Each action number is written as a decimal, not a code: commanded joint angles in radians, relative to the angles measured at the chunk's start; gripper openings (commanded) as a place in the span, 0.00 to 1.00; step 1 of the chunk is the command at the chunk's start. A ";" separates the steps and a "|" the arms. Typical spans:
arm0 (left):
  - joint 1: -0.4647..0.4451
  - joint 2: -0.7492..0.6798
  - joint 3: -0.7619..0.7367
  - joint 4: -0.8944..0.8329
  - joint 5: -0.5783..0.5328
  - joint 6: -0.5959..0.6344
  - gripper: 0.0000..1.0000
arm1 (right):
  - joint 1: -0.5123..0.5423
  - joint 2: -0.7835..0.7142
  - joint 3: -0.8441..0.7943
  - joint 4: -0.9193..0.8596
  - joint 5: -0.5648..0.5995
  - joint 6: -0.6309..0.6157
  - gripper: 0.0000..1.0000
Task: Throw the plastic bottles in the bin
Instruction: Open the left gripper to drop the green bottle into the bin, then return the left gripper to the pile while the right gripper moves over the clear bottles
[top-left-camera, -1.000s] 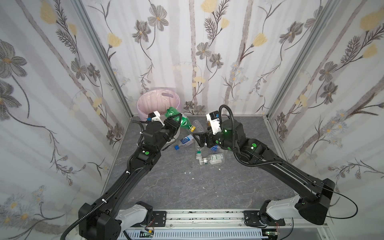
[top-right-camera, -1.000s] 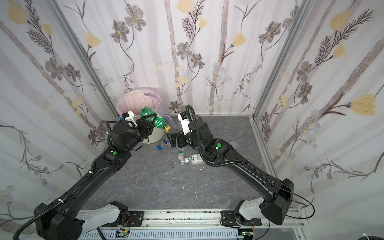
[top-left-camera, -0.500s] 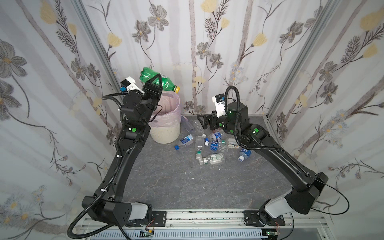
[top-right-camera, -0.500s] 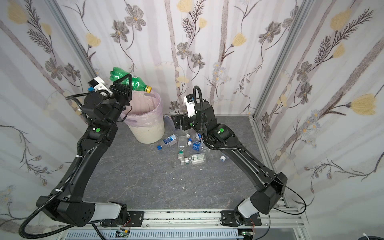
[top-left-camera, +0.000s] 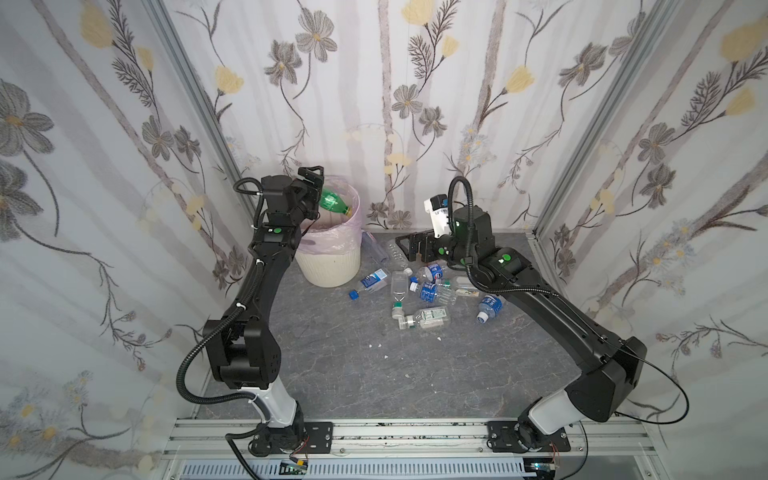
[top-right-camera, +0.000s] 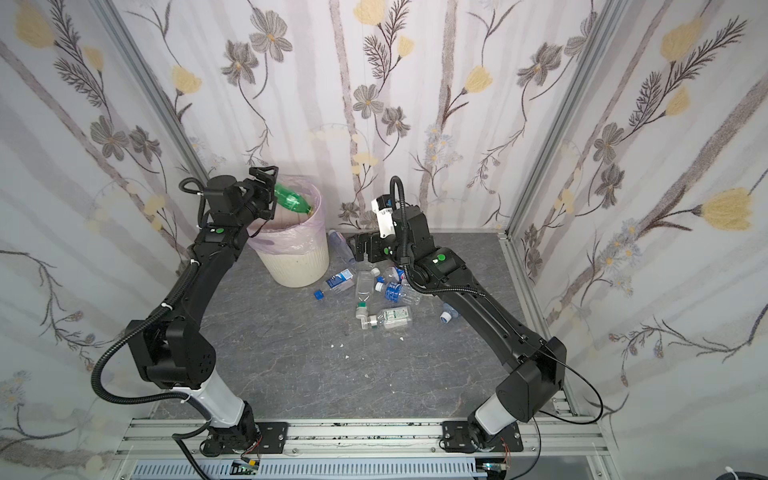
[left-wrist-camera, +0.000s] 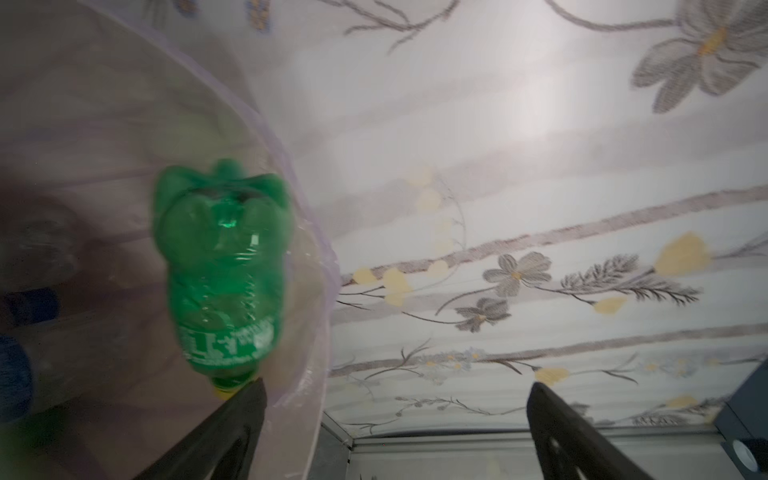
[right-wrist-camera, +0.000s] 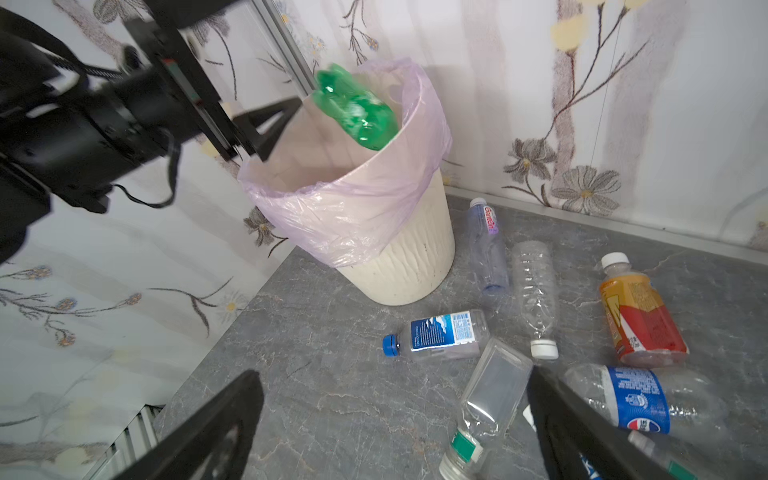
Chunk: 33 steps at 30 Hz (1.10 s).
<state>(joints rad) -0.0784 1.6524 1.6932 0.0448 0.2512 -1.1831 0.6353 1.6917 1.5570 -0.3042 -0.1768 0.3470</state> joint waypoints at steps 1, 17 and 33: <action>-0.005 -0.094 0.004 0.016 0.017 0.056 1.00 | 0.001 -0.030 -0.061 0.090 -0.026 0.056 1.00; -0.345 -0.347 -0.389 -0.023 -0.184 0.422 1.00 | -0.075 -0.172 -0.294 0.069 0.103 0.053 1.00; -0.652 -0.241 -0.637 -0.056 -0.303 0.567 1.00 | -0.172 -0.361 -0.689 0.035 0.153 0.081 1.00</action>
<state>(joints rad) -0.7128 1.4063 1.0836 -0.0231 -0.0158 -0.6250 0.4614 1.3495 0.9199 -0.2756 -0.0196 0.4103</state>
